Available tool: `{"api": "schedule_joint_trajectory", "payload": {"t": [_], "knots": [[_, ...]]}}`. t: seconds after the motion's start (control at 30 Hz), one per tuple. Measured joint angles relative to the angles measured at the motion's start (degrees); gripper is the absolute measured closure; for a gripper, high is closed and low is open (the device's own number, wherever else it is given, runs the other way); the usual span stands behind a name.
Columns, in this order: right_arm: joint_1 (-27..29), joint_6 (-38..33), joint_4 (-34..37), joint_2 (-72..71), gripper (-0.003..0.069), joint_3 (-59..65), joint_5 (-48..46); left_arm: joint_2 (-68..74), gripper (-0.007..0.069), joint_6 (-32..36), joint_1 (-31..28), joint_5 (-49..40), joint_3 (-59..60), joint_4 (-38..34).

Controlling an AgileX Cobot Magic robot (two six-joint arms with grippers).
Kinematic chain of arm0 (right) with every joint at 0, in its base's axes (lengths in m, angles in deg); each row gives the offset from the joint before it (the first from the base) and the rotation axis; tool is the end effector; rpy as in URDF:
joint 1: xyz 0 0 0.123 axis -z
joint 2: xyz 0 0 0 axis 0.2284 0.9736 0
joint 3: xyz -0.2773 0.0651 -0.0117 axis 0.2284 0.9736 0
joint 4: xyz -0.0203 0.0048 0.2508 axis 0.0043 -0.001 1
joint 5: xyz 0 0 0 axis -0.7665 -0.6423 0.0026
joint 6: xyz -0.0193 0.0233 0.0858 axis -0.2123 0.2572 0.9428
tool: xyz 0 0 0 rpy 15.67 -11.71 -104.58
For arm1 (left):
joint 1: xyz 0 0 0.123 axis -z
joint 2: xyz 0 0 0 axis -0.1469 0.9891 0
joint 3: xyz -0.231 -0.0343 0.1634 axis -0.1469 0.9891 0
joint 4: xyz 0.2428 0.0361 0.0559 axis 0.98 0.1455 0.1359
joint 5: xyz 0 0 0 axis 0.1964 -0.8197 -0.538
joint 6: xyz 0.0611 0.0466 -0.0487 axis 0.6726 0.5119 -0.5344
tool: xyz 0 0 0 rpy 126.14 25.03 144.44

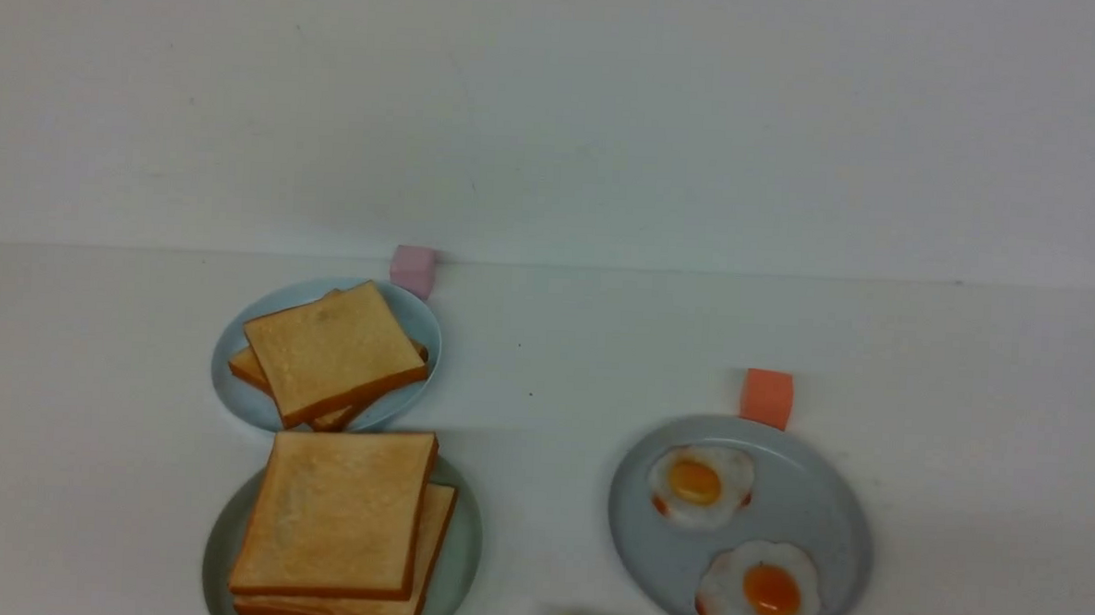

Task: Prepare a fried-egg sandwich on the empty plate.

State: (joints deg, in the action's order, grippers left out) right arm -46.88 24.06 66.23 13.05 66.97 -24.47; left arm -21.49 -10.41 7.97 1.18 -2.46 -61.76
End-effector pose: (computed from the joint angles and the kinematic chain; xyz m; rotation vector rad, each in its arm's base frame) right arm 0.0426 0.0330 0.2486 -0.4601 1.4223 0.5121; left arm 0.0079 -0.0323 0.3226 0.0944 1.7838 -0.4478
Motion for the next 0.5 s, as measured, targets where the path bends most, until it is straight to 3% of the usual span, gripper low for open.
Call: {"api": "schedule_joint_trajectory", "payload": {"t": [0.5], "knots": [[0.0,0.1,0.0,-0.1,0.0641,0.1,0.7,0.0,0.0638,0.0,0.0,3.8,0.0,-0.1]]}}
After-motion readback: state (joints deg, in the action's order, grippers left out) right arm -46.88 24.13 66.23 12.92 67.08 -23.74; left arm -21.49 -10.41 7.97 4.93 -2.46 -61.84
